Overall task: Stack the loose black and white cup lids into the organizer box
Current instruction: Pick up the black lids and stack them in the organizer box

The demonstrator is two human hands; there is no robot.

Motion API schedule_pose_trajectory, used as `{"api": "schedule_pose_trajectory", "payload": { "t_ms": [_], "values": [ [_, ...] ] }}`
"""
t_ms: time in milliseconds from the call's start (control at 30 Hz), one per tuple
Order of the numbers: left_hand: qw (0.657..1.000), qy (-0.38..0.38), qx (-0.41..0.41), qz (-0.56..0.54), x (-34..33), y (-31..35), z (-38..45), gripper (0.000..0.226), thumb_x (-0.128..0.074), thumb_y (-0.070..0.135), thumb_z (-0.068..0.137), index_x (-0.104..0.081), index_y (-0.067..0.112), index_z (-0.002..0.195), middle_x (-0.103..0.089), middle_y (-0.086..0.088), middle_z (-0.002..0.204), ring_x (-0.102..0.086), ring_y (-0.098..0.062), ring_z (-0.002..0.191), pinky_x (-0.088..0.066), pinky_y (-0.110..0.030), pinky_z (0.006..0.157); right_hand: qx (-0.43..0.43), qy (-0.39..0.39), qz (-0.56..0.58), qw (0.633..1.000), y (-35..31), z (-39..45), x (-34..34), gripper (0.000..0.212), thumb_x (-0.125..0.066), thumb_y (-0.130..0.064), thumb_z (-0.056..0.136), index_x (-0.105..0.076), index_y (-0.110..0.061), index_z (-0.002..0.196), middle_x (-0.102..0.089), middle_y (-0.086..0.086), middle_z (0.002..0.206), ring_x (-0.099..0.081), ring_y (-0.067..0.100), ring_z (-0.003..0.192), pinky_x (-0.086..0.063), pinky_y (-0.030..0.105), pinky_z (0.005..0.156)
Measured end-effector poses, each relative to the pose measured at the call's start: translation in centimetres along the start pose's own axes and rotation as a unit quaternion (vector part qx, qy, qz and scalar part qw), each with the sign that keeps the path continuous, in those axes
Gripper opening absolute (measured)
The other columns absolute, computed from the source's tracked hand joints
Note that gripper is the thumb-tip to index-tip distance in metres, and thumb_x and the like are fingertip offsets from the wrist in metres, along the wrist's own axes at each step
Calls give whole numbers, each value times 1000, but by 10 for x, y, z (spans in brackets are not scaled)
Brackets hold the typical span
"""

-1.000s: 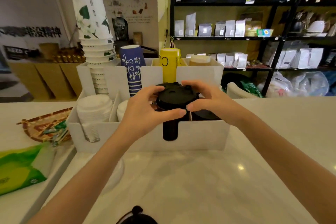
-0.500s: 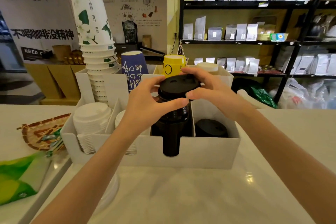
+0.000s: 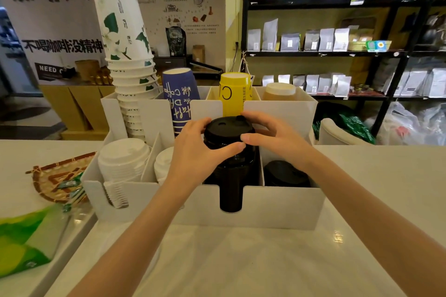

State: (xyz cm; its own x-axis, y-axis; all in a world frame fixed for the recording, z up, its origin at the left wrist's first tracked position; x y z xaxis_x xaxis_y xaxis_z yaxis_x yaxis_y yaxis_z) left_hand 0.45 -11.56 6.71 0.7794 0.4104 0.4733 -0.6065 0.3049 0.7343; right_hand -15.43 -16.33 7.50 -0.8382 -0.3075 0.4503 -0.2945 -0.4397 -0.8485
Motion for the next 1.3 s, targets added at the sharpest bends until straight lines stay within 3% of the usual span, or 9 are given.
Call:
{"api": "schedule_pose_trajectory", "payload": {
  "t_ms": [100, 300, 500, 800, 1100, 1200, 1300],
  "values": [
    [1000, 4, 11, 1, -2, -2, -1, 77, -74, 47, 59, -46, 16, 125, -51, 0, 119, -49, -18, 112, -45, -39, 96, -5, -3, -1, 1000, 1, 0, -2, 53, -56, -21, 84, -38, -20, 134, -46, 2, 139, -43, 9, 121, -42, 7, 85],
    [1000, 13, 21, -8, -4, -3, -6, 77, -72, 48, 62, -43, 19, 127, -48, 0, 126, -47, -17, 115, -45, -34, 94, -1, 14, -13, 1000, 2, -2, -4, 56, -54, -24, 86, -32, -20, 137, -40, -2, 143, -37, 6, 126, -31, 20, 98],
    [998, 10, 48, -43, -1, 3, -6, 72, -72, 45, 64, -45, 17, 124, -51, 10, 104, -49, -7, 100, -39, -21, 81, 6, 43, -6, 999, 2, -4, -6, 48, -54, -29, 85, -42, -21, 131, -49, 1, 136, -43, 13, 126, -37, 27, 101],
    [996, -39, 62, -48, 0, -2, -6, 75, -71, 45, 65, -39, 18, 127, -48, 11, 106, -45, -5, 99, -37, -17, 77, 12, 40, -24, 999, 6, -10, -10, 52, -54, -36, 84, -39, -27, 133, -46, -1, 140, -40, 13, 130, -35, 42, 109],
    [995, -75, 49, -32, -1, -5, -6, 86, -78, 37, 59, -33, 21, 131, -54, -2, 128, -44, -7, 101, -39, -23, 85, 1, 56, -50, 997, 5, -15, -11, 53, -51, -38, 85, -38, -26, 135, -49, -1, 136, -44, 13, 124, -38, 34, 104],
    [997, -62, 33, -35, -2, -5, -7, 87, -80, 34, 57, -34, 22, 129, -55, 0, 125, -45, -7, 102, -38, -22, 85, 7, 58, -46, 997, 3, -17, -10, 52, -54, -33, 85, -39, -24, 134, -50, -2, 135, -44, 12, 124, -37, 28, 101],
    [998, -55, 11, -31, -4, -4, -9, 85, -82, 31, 55, -37, 22, 127, -52, 9, 111, -45, -5, 100, -36, -8, 76, 6, 62, -31, 998, 3, -20, -9, 51, -58, -29, 83, -43, -23, 131, -54, -1, 132, -47, 14, 122, -38, 31, 102]
  ]
}}
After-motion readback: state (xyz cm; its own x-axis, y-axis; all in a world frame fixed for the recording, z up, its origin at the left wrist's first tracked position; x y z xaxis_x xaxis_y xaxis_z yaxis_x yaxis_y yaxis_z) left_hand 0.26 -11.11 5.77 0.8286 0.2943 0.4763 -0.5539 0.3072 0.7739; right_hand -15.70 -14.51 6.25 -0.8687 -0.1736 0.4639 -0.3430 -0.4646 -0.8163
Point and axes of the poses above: each hand's wrist, its own z-axis towards the middle knuckle, its own x-axis out of the back of the hand, y = z × x, the point moved 2 cm from there along z, towards the middle knuckle
